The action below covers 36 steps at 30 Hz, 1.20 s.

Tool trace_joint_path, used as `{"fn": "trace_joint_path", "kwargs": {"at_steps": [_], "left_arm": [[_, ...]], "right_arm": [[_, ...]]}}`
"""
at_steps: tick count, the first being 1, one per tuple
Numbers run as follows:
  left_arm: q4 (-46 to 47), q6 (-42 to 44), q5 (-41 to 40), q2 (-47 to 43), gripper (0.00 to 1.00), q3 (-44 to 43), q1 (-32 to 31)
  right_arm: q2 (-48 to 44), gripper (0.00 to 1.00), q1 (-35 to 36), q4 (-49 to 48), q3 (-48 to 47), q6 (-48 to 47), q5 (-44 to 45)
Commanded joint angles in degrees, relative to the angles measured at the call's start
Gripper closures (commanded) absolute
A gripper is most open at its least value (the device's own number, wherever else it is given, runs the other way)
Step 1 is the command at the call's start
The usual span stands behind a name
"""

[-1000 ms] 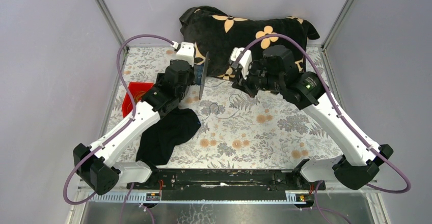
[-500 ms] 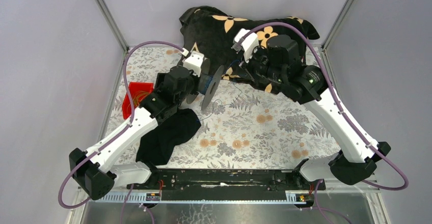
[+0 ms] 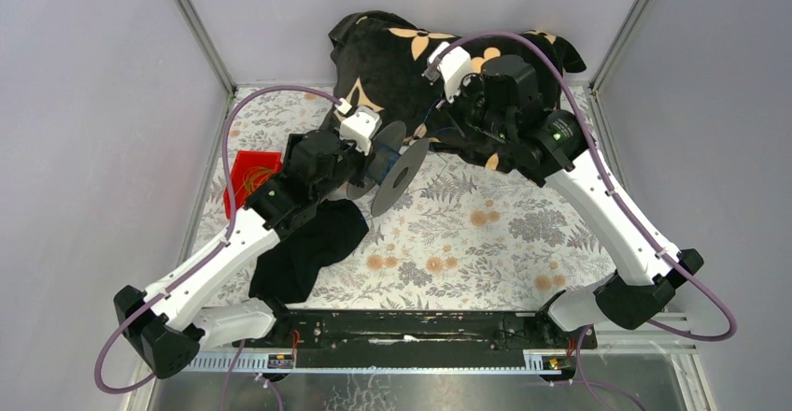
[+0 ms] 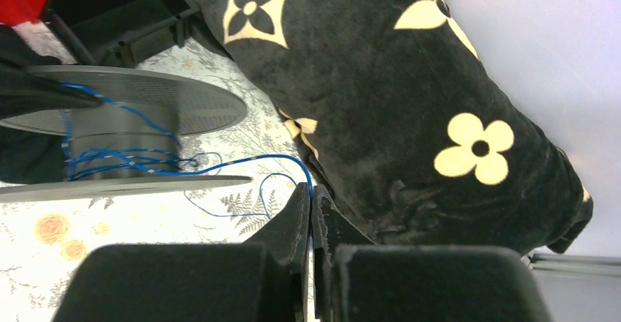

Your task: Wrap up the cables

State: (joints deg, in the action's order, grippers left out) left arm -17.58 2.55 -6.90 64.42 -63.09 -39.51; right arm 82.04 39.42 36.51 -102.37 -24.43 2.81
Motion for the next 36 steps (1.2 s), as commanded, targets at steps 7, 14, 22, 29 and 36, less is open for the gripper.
{"fn": "trace_joint_path", "kwargs": {"at_steps": [7, 14, 22, 29, 36], "left_arm": [[1.8, 0.0, 6.8, -4.2, 1.00, -0.6, -0.1], [0.5, -2.2, 10.5, -5.0, 1.00, -2.3, 0.8], [-0.6, -4.9, 9.9, -4.9, 1.00, -5.8, 2.7], [-0.7, -8.3, 7.8, -3.0, 1.00, -9.2, 3.2], [-1.2, -13.8, 7.0, -1.0, 1.00, -12.3, 4.1]], "right_arm": [[2.2, 1.00, -7.7, -3.5, -1.2, 1.9, -3.7], [4.1, 1.00, -11.6, -3.6, 1.5, 3.6, -8.5], [7.1, 1.00, -16.8, -3.6, 5.7, 7.4, -19.2], [8.7, 0.97, -17.2, -5.5, 12.4, 9.7, -25.3], [8.1, 0.93, -17.5, -9.4, 18.3, 11.9, -30.0]]}}
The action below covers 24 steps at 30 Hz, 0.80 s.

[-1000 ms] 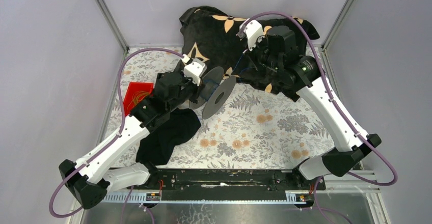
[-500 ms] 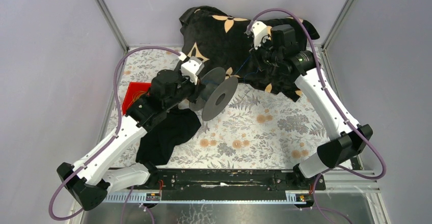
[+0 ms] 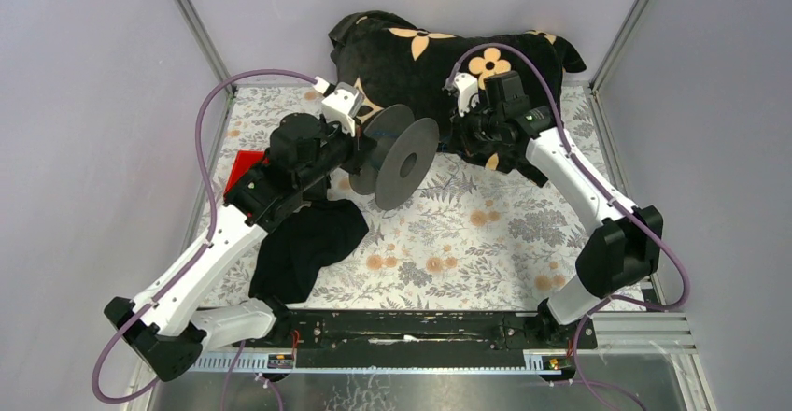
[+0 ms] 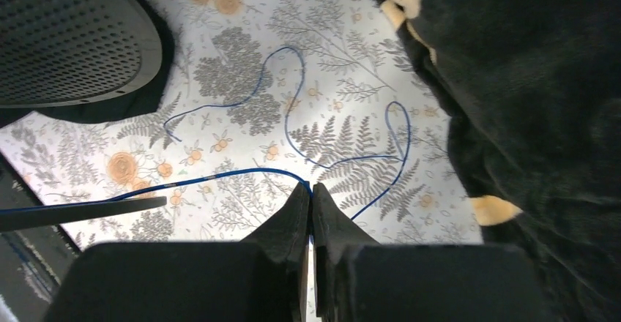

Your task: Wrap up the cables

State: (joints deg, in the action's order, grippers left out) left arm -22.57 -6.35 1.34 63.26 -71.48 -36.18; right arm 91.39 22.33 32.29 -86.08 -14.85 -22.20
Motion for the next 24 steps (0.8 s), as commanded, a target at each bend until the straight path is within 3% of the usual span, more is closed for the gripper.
{"fn": "trace_joint_path", "kwargs": {"at_steps": [1, 7, 19, 22, 24], "left_arm": [[3.6, -5.7, -1.3, 0.3, 1.00, -4.3, 1.0], [3.0, -9.4, -3.8, 0.5, 1.00, -5.7, 2.3], [1.4, -13.1, -5.5, 1.5, 1.00, -8.9, 4.2], [1.1, -13.3, -5.3, 1.5, 1.00, -9.5, 4.3], [1.2, -13.6, -4.8, 1.3, 1.00, -9.5, 4.5]], "right_arm": [[-1.6, 0.93, -0.4, -5.9, 3.0, 2.8, -5.9], [-4.5, 0.88, -0.8, -10.3, 8.4, 4.3, -11.4], [-7.0, 0.68, -1.1, -12.5, 13.6, 2.2, -25.4], [-7.4, 0.60, -1.3, -12.9, 14.3, 2.1, -23.3], [-7.8, 0.43, -1.6, -13.8, 15.2, 2.6, -22.0]]}}
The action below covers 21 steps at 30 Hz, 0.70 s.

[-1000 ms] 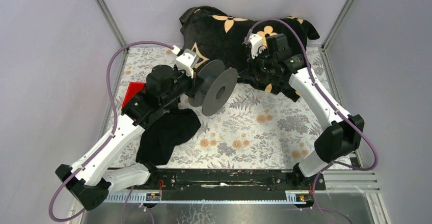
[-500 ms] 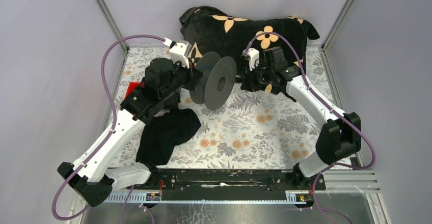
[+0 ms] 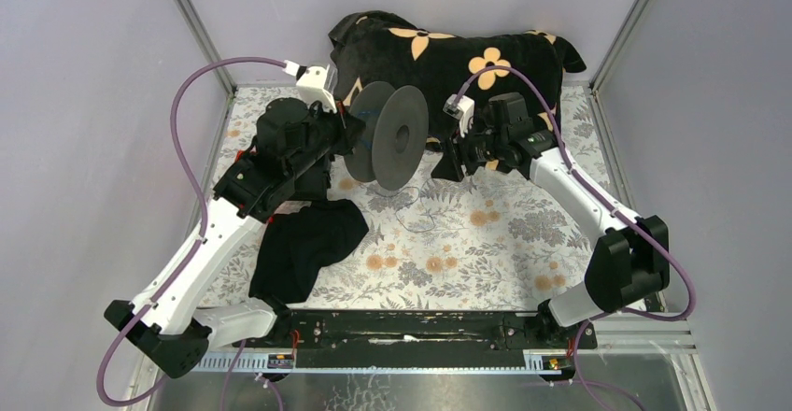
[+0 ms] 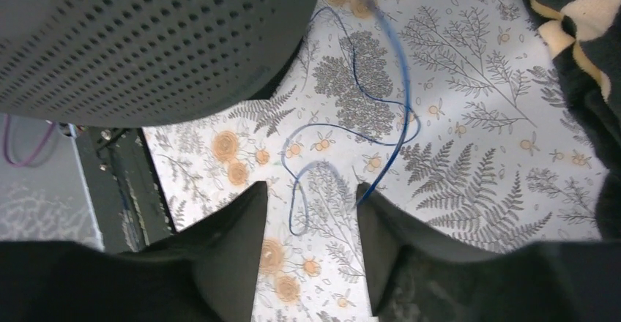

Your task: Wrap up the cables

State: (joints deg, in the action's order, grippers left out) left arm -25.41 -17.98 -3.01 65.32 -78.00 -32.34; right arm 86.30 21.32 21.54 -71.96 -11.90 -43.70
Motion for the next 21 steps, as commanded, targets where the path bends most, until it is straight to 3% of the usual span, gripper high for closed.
{"fn": "trace_joint_path", "kwargs": {"at_steps": [1, 11, 21], "left_arm": [[4.2, -2.4, 0.0, -0.9, 1.00, -2.7, 0.9], [5.2, -5.1, 3.7, -2.9, 1.00, -0.7, 3.7], [5.3, -6.7, 5.1, -3.1, 1.00, -1.1, 5.6]], "right_arm": [[-2.9, 0.38, -0.8, -3.7, 1.5, 0.1, 0.1], [-4.0, 0.20, -4.5, -8.6, 5.1, 5.3, 1.0], [-1.3, 0.19, -4.7, -22.3, 15.0, 9.6, -5.5]]}}
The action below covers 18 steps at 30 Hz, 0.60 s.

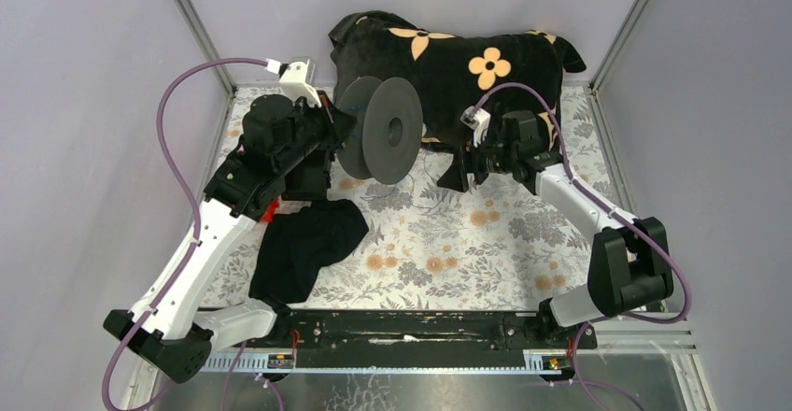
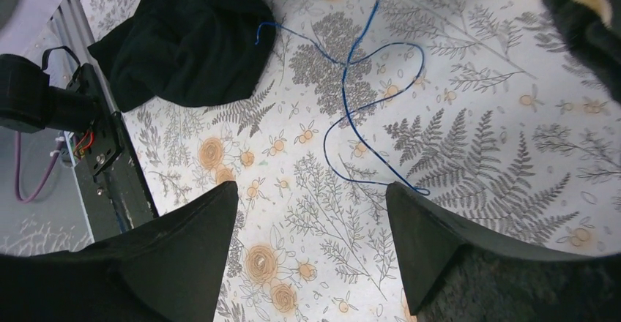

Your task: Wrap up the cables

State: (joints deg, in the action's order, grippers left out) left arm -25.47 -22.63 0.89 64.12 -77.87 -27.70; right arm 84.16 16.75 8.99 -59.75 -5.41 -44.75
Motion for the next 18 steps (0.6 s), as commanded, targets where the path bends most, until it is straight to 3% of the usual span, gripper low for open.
{"fn": "trace_joint_path", "kwargs": {"at_steps": [1, 6, 18], "left_arm": [[5.3, -2.1, 1.3, -2.0, 1.00, -1.1, 1.1], [5.3, -2.2, 1.9, -1.8, 1.00, -1.2, 1.2], [5.5, -2.5, 3.1, -1.1, 1.00, -1.0, 1.7]], "right_arm": [[1.5, 0.19, -0.1, -11.4, 3.7, 3.4, -4.9], [5.1, 0.20, -0.1, -14.9, 4.6, 1.1, -6.2], [13.1, 0.19, -0.1, -11.9, 0.8, -12.5, -6.8]]}}
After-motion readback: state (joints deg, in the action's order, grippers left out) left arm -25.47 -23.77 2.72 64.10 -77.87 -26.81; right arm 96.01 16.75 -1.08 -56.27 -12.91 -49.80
